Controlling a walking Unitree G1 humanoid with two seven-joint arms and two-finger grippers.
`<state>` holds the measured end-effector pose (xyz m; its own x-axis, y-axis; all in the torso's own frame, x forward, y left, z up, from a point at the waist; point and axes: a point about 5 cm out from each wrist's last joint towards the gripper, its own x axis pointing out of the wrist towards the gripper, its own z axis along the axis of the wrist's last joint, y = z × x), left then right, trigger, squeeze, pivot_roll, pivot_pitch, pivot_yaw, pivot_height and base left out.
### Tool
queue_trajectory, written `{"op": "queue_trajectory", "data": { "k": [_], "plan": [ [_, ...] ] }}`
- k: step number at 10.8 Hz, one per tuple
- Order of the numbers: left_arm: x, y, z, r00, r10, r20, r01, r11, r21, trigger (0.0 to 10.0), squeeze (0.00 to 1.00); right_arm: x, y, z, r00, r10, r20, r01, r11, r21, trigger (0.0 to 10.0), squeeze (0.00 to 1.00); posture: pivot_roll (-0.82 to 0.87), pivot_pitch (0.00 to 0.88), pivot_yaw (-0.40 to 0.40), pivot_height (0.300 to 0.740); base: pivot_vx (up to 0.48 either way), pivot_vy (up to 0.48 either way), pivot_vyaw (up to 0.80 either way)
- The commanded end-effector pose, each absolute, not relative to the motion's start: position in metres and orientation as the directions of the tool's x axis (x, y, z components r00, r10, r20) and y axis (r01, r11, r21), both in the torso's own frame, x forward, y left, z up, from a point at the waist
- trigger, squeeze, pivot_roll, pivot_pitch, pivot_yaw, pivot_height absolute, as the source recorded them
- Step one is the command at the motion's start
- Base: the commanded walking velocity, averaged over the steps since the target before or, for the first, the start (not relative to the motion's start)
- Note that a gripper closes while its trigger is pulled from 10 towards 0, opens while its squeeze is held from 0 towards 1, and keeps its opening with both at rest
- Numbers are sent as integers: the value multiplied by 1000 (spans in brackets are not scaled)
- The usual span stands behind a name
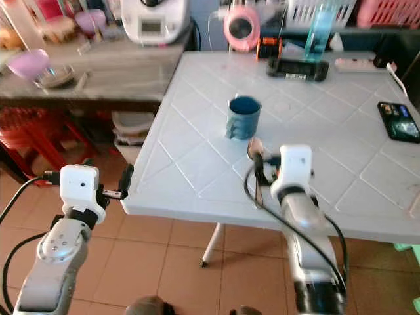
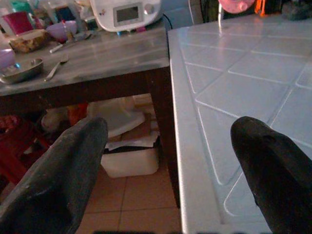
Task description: Setting the table
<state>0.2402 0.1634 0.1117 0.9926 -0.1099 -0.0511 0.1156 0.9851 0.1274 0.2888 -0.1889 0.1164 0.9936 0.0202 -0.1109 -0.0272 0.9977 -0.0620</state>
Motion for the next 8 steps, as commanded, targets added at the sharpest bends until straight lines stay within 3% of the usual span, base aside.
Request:
{"op": "queue_trajectory", "data": {
  "k": [1, 8],
  "plan": [
    [239, 166, 116, 993, -109, -44, 115, 983, 146, 10000, 0, 291, -187, 115, 991, 36, -130, -44, 998, -55, 10000, 0, 73, 0, 63, 740, 0, 0, 0],
    [237, 164, 117, 988, -132, -75, 142, 978, 151, 10000, 0, 304, -177, 96, 945, 110, -308, -126, 991, -34, 10000, 0, 84, 23, 75, 740, 0, 0, 0]
  ]
}}
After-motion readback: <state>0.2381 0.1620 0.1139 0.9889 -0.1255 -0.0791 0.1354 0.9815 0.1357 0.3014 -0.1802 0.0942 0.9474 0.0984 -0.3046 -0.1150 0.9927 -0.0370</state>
